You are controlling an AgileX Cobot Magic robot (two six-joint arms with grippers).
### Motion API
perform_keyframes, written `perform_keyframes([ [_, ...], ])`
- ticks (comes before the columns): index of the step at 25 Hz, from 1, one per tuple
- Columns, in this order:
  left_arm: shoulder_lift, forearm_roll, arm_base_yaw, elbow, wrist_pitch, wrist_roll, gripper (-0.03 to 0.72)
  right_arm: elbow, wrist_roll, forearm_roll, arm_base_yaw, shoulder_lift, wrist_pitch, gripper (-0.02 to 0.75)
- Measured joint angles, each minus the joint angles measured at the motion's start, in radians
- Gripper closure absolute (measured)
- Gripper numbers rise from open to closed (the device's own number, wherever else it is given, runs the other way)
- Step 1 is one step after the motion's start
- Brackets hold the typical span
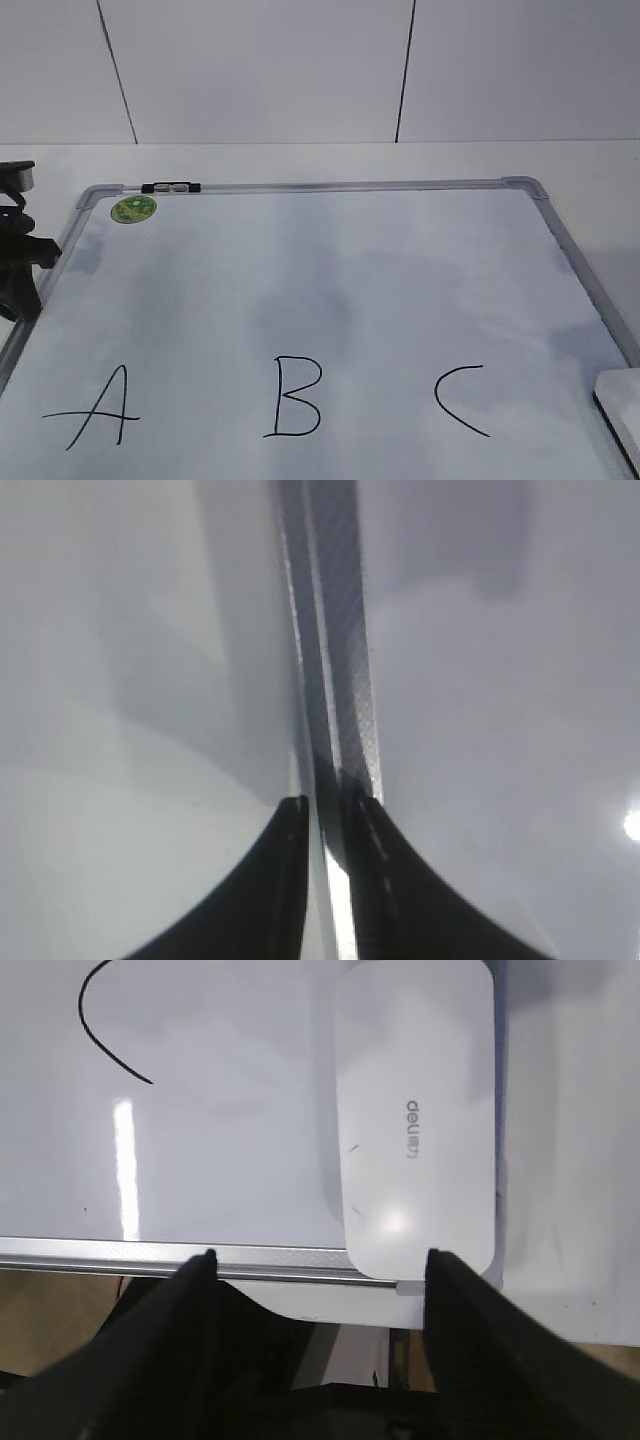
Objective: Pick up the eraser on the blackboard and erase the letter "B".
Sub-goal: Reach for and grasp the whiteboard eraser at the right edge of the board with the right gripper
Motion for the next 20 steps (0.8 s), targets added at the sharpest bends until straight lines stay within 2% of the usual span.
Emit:
perform_keyframes([
  [5,0.000,0.000,0.000,0.000,0.006,-0.004,0.594,0.000,0.000,-0.030,0.000,0.000,-0.002,0.253],
  [10,0.000,-0.005,0.000,-0.002,0.009,-0.016,0.647,0.000,0.011,-0.055,0.000,0.000,-0.010,0.249],
  [14,0.000,-0.005,0.000,-0.002,0.010,-0.023,0.652,0.000,0.019,-0.067,0.000,0.021,-0.042,0.183],
  [20,0.000,-0.005,0.000,-0.002,0.015,-0.024,0.653,0.000,0.019,-0.099,0.000,0.139,-0.067,0.168],
])
